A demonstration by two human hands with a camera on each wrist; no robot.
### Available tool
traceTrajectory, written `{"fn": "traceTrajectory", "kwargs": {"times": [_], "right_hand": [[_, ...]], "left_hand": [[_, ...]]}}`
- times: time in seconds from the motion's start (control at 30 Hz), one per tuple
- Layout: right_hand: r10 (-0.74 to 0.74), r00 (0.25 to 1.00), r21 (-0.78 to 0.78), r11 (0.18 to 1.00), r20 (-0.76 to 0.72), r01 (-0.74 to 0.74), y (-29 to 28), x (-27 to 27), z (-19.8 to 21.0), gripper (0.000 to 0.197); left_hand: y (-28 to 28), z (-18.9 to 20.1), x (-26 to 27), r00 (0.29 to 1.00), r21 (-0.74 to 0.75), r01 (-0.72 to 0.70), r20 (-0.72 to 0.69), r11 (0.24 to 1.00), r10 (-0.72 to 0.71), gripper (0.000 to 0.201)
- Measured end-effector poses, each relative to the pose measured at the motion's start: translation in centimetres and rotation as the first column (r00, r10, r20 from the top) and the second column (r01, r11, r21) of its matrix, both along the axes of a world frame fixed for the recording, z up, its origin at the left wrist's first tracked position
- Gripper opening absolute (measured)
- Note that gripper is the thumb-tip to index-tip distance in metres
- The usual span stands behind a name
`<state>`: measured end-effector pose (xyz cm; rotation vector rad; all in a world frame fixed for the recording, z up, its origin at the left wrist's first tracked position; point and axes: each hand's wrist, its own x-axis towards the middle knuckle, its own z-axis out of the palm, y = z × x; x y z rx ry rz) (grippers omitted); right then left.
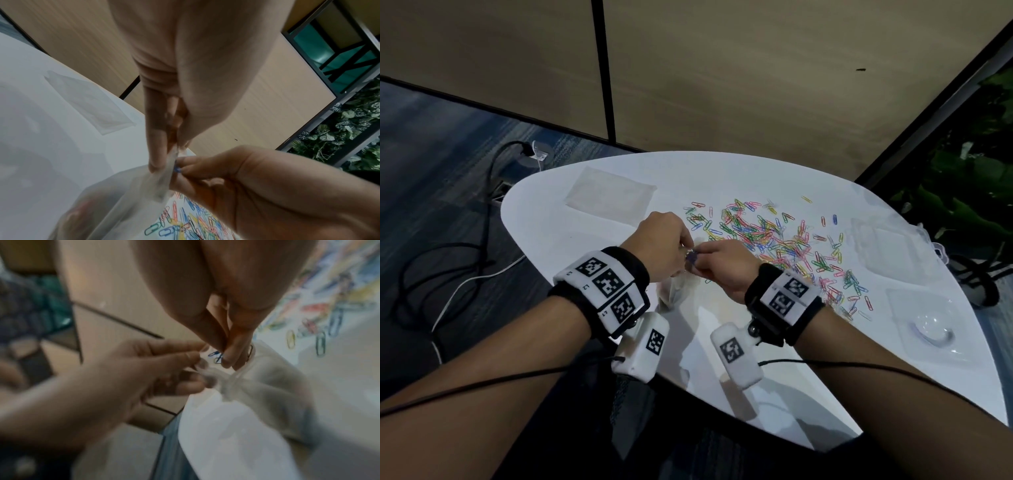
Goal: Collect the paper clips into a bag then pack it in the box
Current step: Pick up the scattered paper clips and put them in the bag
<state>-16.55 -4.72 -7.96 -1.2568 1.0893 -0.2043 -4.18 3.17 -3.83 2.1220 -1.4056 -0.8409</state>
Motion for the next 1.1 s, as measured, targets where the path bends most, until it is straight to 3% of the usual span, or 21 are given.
{"fn": "traceTrajectory", "kwargs": {"times": [0.07,0.13,0.2,0.3,0.33,0.37,0.4,0.47,0.53,0.63,0.73,0.8,0.93,0.97,1.1], "right_hand": [[0.189,0.942,-0.285,0.92,-0.277,-0.268,0.3,0.2,0.0,0.027],[0.234,0.875,-0.387,0.827,-0.424,-0.408,0.3,0.1,0.8,0.04],[0.258,0.895,-0.421,0.811,-0.365,-0.406,-0.3,-0.4,2.2,0.029],[0.151,0.987,-0.336,0.928,-0.051,-0.159,-1.8,-1.7,3.0,0.023],[0.089,0.995,-0.364,0.926,-0.035,-0.096,-2.8,-2.2,2.4,0.026],[0.063,0.989,-0.456,0.882,-0.136,-0.119,-3.9,-2.7,1.2,0.028],[0.083,0.947,-0.551,0.796,-0.31,-0.25,-4.6,-3.2,0.0,0.029],[0.207,0.772,-0.544,0.602,-0.601,-0.585,-5.0,-3.6,-2.7,0.036],[0.354,0.604,-0.452,0.426,-0.714,-0.784,-4.1,-3.4,-5.0,0.049],[0.385,0.399,-0.374,0.141,-0.832,-0.916,-2.4,-3.5,-7.5,0.056],[0.292,0.28,-0.282,0.035,-0.914,-0.959,-2.5,-5.2,-8.2,0.06],[0.205,0.272,-0.276,0.01,-0.94,-0.961,-3.4,-6.9,-8.5,0.057],[0.189,0.32,-0.278,0.217,-0.928,-0.936,-5.4,-8.9,-8.9,0.051],[0.203,0.334,-0.286,0.232,-0.92,-0.93,-5.7,-9.0,-8.9,0.051],[0.182,0.484,-0.46,0.16,-0.856,-0.874,-6.5,-8.6,-9.1,0.044]], "left_hand": [[0.0,-0.2,0.0,0.999,-0.006,-0.034,0.009,0.999,0.034,0.024],[-0.1,-0.3,0.1,0.998,0.004,-0.06,0.008,0.998,0.06,0.025],[-0.1,-0.3,0.2,0.997,0.007,-0.082,0.018,0.997,0.082,0.027],[-0.1,-0.3,0.7,0.991,0.0,-0.112,0.069,0.994,0.112,0.032],[-0.1,-0.3,1.0,0.99,-0.001,-0.121,0.077,0.993,0.121,0.033],[0.0,-0.2,1.3,0.989,-0.002,-0.129,0.078,0.992,0.128,0.032],[0.0,-0.1,1.6,0.988,-0.002,-0.134,0.08,0.991,0.134,0.031],[0.3,0.1,2.2,0.986,0.002,-0.141,0.086,0.99,0.141,0.03],[0.5,0.2,2.5,0.986,0.006,-0.139,0.098,0.99,0.138,0.032],[0.5,0.5,2.4,0.986,0.013,-0.132,0.107,0.991,0.13,0.032],[0.3,0.7,2.0,0.988,0.023,-0.116,0.108,0.993,0.113,0.033],[0.2,1.0,1.6,0.99,0.031,-0.11,0.096,0.993,0.106,0.033],[0.3,1.6,0.9,0.992,0.046,-0.091,0.091,0.995,0.087,0.036],[0.3,1.6,0.8,0.992,0.049,-0.086,0.096,0.995,0.081,0.036],[0.5,1.7,0.7,0.992,0.064,-0.083,0.104,0.994,0.076,0.035]]}}
